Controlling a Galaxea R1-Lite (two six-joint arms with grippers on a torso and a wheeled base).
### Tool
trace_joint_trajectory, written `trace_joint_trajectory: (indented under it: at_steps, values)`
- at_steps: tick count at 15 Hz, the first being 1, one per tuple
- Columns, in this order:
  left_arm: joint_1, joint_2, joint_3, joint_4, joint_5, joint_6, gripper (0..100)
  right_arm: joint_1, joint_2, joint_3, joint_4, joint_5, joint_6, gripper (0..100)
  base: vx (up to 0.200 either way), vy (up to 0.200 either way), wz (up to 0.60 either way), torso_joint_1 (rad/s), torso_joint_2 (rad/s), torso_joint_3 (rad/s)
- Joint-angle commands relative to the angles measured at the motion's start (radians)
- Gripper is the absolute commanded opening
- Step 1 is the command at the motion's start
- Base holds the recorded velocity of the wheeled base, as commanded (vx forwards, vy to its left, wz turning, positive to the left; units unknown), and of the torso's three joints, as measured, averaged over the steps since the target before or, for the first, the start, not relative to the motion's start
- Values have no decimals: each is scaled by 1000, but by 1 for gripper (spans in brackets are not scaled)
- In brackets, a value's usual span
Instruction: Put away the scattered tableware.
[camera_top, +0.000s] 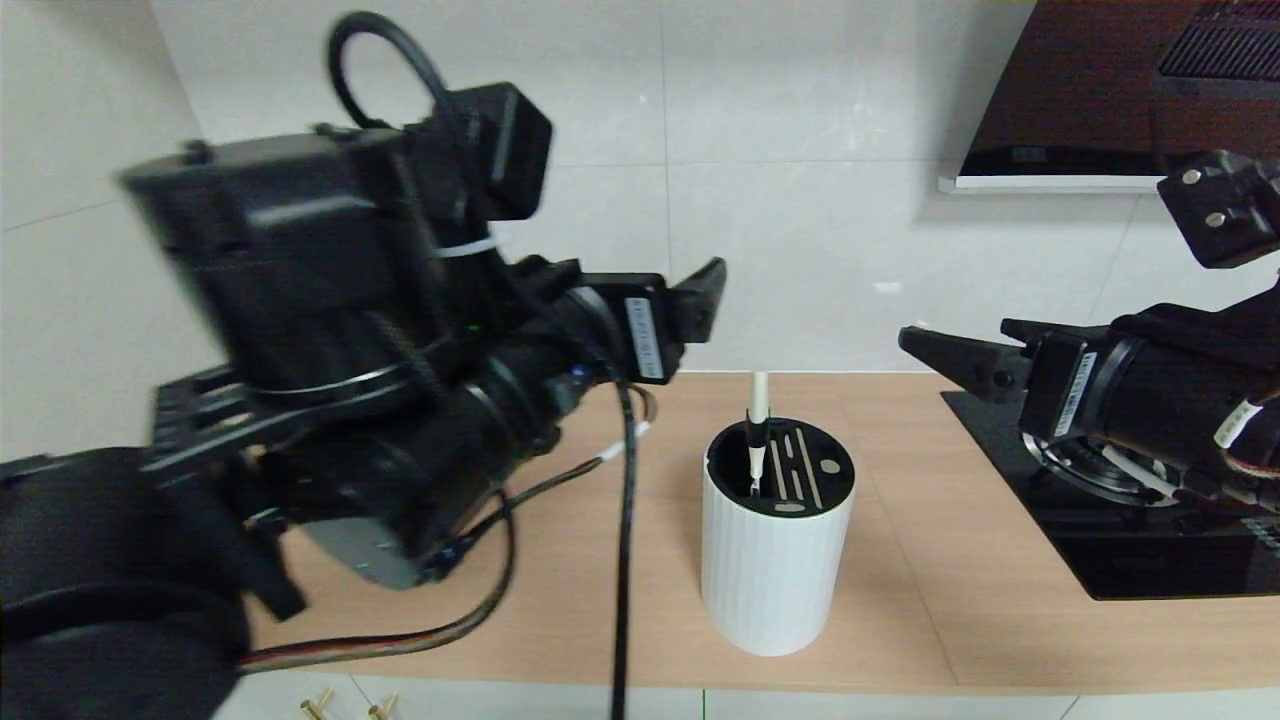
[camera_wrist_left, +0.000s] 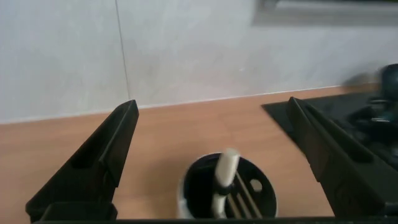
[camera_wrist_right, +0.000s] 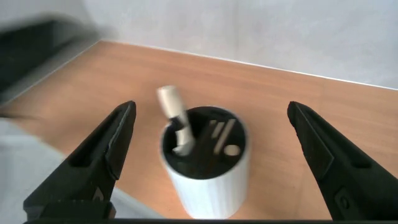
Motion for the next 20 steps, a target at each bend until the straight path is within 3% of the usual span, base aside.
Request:
trace_joint_trajectory:
  at_steps: [1,2,4,5,8,10,11,12,15,17,19,20]
  values:
    - [60,-351,207,59,-47,2,100,-51,-64,61,-3,-2,-1,100,0,0,0,0,0,0]
    - [102,-457,271,104,-49,4,100,-80,-101,98,-6,-2,-10,100,0,0,0,0,0,0]
    - [254,-641,366,211,-78,7,100,-182,-275,242,-4,9,-44,100,0,0,0,0,0,0]
    - [304,-733,403,254,-89,1,100,-203,-356,291,1,12,-53,100,0,0,0,0,0,0]
    - [409,-988,461,444,-110,9,100,-249,-603,412,40,27,-59,100,0,0,0,0,0,0]
    - [473,-1141,466,592,-139,9,100,-275,-787,440,177,21,-70,100,0,0,0,0,0,0]
    - [527,-1246,469,682,-161,9,100,-349,-913,441,300,26,-71,100,0,0,0,0,0,0]
    - [551,-1321,470,744,-182,9,100,-410,-1002,443,379,35,-73,100,0,0,0,0,0,0]
    - [614,-1507,495,888,-248,10,100,-465,-1236,448,599,108,-71,100,0,0,0,0,0,0]
    - [646,-1502,513,868,-182,-2,100,-479,-1227,480,583,55,-73,100,0,0,0,0,0,0]
    - [725,-1502,550,845,-176,12,100,-539,-1229,511,542,38,-91,100,0,0,0,0,0,0]
    - [729,-1502,555,840,-175,10,100,-551,-1232,518,540,39,-93,100,0,0,0,0,0,0]
